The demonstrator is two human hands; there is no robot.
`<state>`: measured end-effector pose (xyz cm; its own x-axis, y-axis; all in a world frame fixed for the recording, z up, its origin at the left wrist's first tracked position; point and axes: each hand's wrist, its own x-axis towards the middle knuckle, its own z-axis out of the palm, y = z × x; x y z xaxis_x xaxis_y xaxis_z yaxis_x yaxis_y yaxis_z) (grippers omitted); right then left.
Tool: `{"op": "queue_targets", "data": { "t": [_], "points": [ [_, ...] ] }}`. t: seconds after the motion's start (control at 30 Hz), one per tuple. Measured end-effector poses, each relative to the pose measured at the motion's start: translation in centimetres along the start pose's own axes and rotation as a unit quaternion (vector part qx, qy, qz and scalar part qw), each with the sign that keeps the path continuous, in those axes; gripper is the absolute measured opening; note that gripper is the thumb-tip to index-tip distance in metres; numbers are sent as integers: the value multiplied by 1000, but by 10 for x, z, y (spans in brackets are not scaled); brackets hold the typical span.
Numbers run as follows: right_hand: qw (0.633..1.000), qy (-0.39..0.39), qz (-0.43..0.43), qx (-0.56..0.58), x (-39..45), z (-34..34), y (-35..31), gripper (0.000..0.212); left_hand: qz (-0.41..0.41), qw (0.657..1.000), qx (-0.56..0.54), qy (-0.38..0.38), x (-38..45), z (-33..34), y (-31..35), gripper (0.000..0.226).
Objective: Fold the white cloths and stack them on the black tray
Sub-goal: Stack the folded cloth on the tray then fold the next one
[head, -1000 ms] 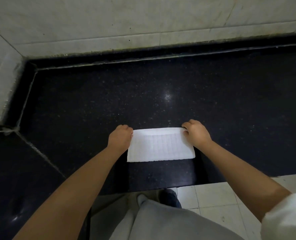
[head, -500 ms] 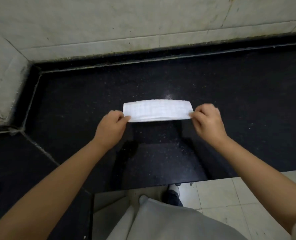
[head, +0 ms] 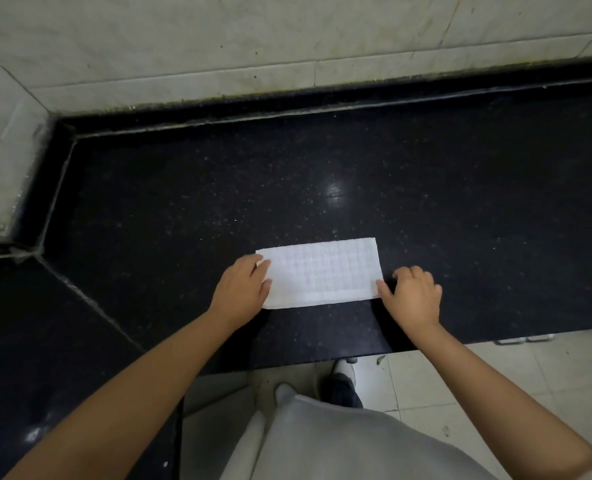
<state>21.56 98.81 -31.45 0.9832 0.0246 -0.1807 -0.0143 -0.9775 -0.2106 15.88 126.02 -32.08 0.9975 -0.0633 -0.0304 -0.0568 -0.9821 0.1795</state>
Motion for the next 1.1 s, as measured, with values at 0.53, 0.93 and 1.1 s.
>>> {"op": "queue_targets", "data": {
  "t": [0.53, 0.93, 1.1],
  "points": [
    [973, -4, 39, 228, 0, 0, -36, 28, -131, 982, 0, -139, 11, 31, 20, 58],
    [942, -2, -298, 151, -31, 44, -156, 28, -262, 962, -82, -4, -54, 16, -36, 50],
    [936, -8, -333, 116, -30, 62, -153, 28, -260, 962, -86, 16, -74, 17, -40, 64]
  ]
}}
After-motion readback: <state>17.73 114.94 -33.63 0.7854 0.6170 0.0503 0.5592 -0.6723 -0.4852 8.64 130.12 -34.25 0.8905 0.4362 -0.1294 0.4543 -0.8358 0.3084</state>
